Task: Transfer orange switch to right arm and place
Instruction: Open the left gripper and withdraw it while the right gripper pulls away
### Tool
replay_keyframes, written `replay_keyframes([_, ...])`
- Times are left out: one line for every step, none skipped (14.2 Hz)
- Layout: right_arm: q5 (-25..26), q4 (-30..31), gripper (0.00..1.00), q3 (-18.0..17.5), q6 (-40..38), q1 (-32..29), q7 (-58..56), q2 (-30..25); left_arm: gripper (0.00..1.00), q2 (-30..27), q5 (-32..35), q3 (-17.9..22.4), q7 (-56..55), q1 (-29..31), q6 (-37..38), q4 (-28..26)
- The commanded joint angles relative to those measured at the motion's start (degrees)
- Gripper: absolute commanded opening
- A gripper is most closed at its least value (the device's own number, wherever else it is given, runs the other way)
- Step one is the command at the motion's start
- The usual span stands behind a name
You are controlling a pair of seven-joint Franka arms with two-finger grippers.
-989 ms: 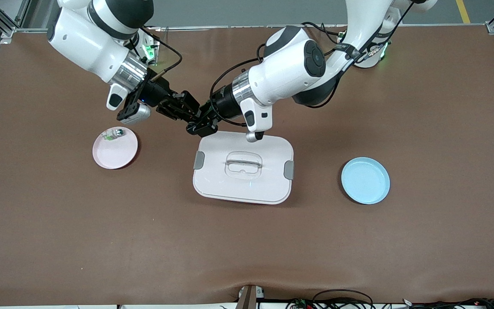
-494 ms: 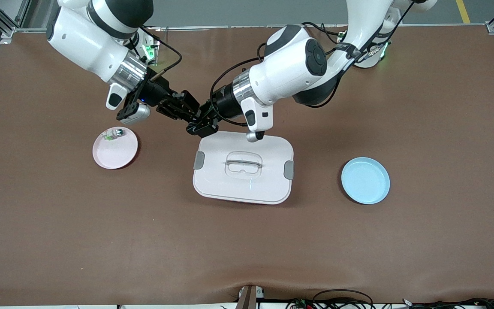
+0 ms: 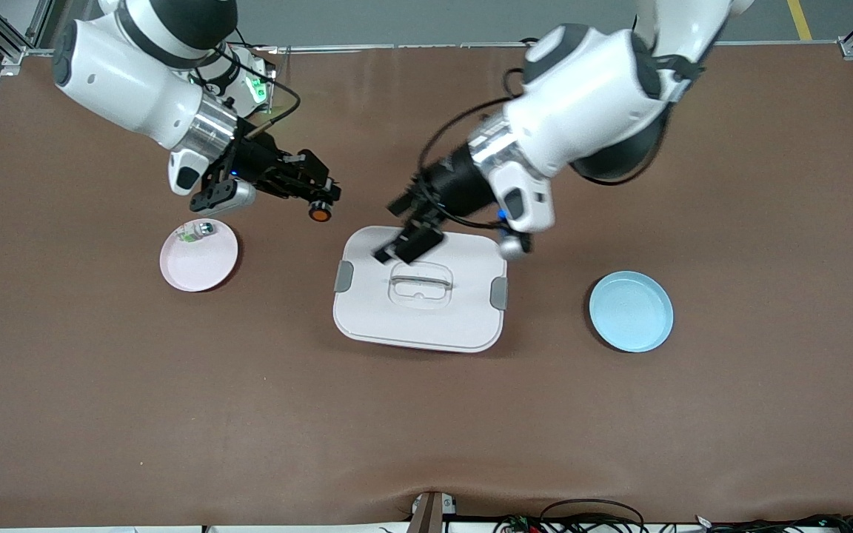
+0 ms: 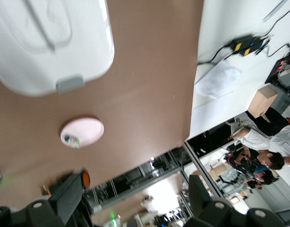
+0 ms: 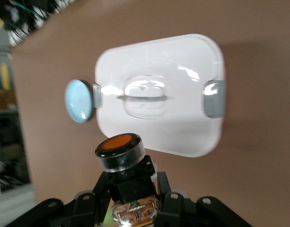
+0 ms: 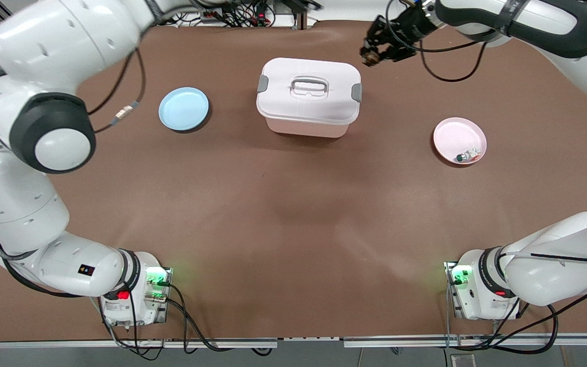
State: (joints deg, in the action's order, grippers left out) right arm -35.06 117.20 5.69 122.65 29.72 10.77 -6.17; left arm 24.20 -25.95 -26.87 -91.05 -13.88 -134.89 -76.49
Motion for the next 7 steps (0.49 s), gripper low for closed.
replay_keyframes([7.3, -0.7, 0.03, -0.2, -7.8, -4.4, -8.3, -2.0, 1.00, -1.3, 1.0, -0.1, 10.4, 4.6, 7.3, -0.8])
replay_keyframes([12.1, -1.4, 0.03, -0.3, -10.6, -6.4, -14.5, -2.3, 1.00, -2.0, 1.1, 0.1, 14.5, 6.7, 11.0, -0.8])
replay_keyframes([16.3, -1.9, 0.03, -0.4, -13.4, -8.3, -20.4, -2.7, 1.00, -2.1, 1.2, 0.5, 18.9, 8.8, 13.7, -0.8])
replay_keyframes([19.2, -2.1, 0.03, -0.3, -15.5, -10.2, -25.0, -3.0, 1.00, -2.1, 2.4, 0.4, 22.5, 11.3, 15.6, -0.8])
replay_keyframes([21.1, -2.1, 0.03, -0.3, -16.8, -12.1, -29.1, -3.4, 1.00, -2.1, 4.2, 0.1, 25.9, 13.9, 16.5, -0.8])
replay_keyframes([22.8, -2.1, 0.03, -0.4, -18.0, -13.9, -33.8, -3.4, 1.00, -2.1, 5.5, -0.1, 29.1, 15.7, 17.3, -0.8])
replay_keyframes([25.3, -1.9, 0.03, -0.4, -18.8, -15.5, -39.3, -3.4, 1.00, -2.1, 6.7, 0.1, 31.1, 16.3, 18.9, -0.8])
